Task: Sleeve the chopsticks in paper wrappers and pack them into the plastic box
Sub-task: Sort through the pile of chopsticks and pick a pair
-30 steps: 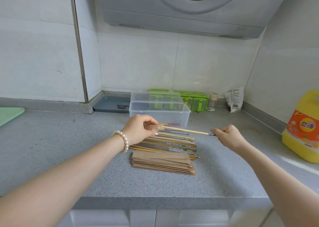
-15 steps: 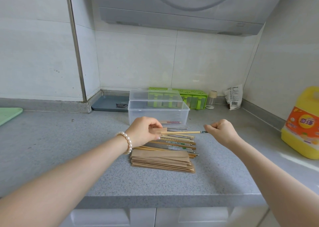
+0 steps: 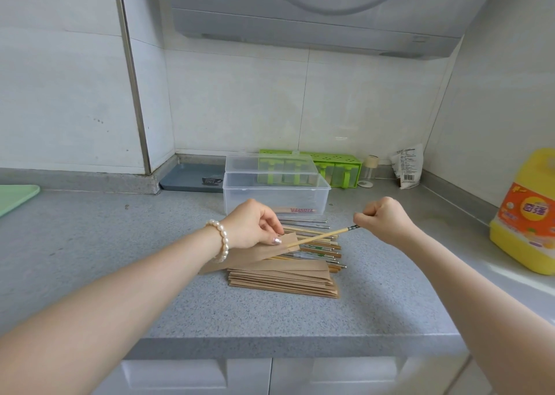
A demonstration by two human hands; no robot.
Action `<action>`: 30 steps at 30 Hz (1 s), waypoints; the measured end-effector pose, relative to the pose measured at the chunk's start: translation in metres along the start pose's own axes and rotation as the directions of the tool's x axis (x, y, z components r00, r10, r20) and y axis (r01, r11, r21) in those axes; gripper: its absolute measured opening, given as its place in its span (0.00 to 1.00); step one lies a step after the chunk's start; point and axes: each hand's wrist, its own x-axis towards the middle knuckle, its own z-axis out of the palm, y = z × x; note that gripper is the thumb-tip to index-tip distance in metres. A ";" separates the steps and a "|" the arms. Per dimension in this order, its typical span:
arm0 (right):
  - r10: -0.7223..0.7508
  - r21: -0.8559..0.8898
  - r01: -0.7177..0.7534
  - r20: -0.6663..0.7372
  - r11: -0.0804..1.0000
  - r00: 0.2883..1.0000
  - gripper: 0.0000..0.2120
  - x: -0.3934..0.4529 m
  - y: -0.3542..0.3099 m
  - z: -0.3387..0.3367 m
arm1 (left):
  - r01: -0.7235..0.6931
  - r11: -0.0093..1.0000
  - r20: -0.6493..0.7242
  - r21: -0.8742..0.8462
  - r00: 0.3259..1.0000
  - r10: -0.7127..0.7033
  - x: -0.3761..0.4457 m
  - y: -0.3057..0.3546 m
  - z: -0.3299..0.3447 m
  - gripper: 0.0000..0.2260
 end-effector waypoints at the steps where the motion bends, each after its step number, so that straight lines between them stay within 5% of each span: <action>1: -0.015 0.001 0.015 0.007 1.000 1.000 0.24 0.000 -0.003 0.001 | -0.008 1.000 0.005 -0.011 1.000 0.008 0.000 0.002 0.002 0.06; 14: -0.219 0.112 0.205 0.126 0.972 0.968 0.26 -0.010 -0.051 0.052 | -0.043 0.994 -0.071 -0.100 0.997 0.036 0.005 0.015 0.010 0.09; 20: -0.139 0.548 -0.019 0.246 0.837 0.959 0.28 -0.011 -0.065 0.056 | -0.020 0.996 -0.084 -0.092 0.996 0.012 0.004 0.007 0.007 0.08; 25: -0.064 0.666 -0.232 0.388 0.709 0.919 0.31 -0.006 -0.060 0.053 | -0.013 0.996 -0.064 -0.090 0.998 0.007 0.005 0.003 0.007 0.08; 30: 0.227 0.748 -0.268 0.159 0.607 0.961 0.17 0.013 -0.030 0.033 | 0.076 0.997 -0.013 0.027 0.997 -0.076 0.008 -0.014 0.003 0.06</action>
